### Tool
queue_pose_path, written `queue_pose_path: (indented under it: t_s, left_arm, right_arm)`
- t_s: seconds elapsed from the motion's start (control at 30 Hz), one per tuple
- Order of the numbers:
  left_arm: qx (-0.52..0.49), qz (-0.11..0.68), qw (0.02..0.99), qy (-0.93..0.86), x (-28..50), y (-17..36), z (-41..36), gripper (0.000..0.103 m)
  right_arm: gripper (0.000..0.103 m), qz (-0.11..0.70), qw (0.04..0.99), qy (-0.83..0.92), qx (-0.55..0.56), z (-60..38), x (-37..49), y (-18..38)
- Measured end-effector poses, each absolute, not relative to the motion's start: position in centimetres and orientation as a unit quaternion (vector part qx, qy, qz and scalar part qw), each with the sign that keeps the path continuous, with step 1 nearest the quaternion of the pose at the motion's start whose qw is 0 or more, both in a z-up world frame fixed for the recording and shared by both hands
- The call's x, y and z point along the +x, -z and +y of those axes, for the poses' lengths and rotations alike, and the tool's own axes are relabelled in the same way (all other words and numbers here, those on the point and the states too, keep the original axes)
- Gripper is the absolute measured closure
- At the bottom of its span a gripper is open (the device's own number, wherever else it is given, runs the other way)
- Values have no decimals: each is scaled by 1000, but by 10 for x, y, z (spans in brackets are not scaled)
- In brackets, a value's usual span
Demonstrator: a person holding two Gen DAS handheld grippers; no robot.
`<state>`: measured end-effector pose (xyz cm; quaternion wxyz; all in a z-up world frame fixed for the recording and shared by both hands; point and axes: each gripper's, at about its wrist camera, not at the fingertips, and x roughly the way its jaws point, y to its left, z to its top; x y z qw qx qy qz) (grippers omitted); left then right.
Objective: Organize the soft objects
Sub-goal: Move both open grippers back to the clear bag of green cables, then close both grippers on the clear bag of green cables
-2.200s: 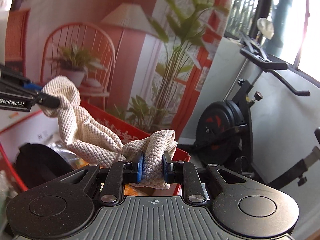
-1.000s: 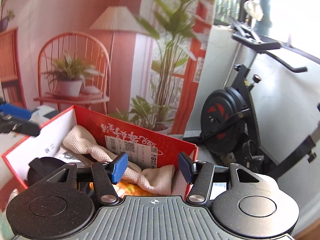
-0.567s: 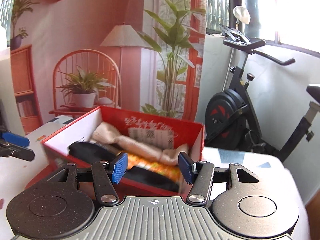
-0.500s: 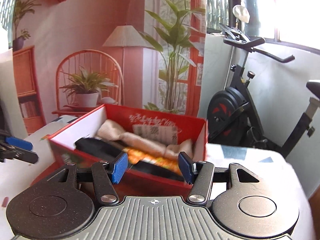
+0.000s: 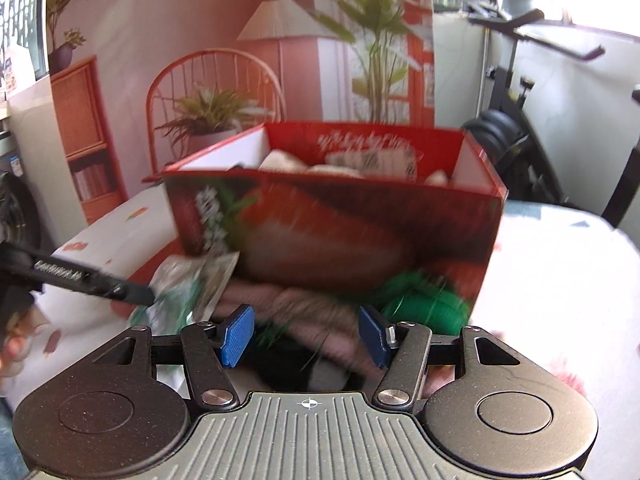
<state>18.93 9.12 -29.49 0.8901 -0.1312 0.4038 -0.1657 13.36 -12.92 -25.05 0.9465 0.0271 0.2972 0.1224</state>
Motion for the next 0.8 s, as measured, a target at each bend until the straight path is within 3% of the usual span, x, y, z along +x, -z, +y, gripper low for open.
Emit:
queue_pose_path:
  t_s: [0.07,0.2,0.43,0.53,0.8]
  left_arm:
    - [-134,414,884,173,189,300,88,51]
    - [-150,416,878,184,184,306,83,60]
    - [-135,415,874,213,169,308,63,60]
    - [-128,419,867,238,162,309,49,67]
    - [-140,421,865,235,144,316,35,67]
  right_arm:
    - [49,306,943,-127,33,-127,131,257]
    - [49,313,940,-130,34,-126,131,262]
    - [49,314,937,-148,45,-123,132,265]
    - [51,321,933,-156,50,-121,133,269]
    - [53,343,925,-149,65,-129,137,283]
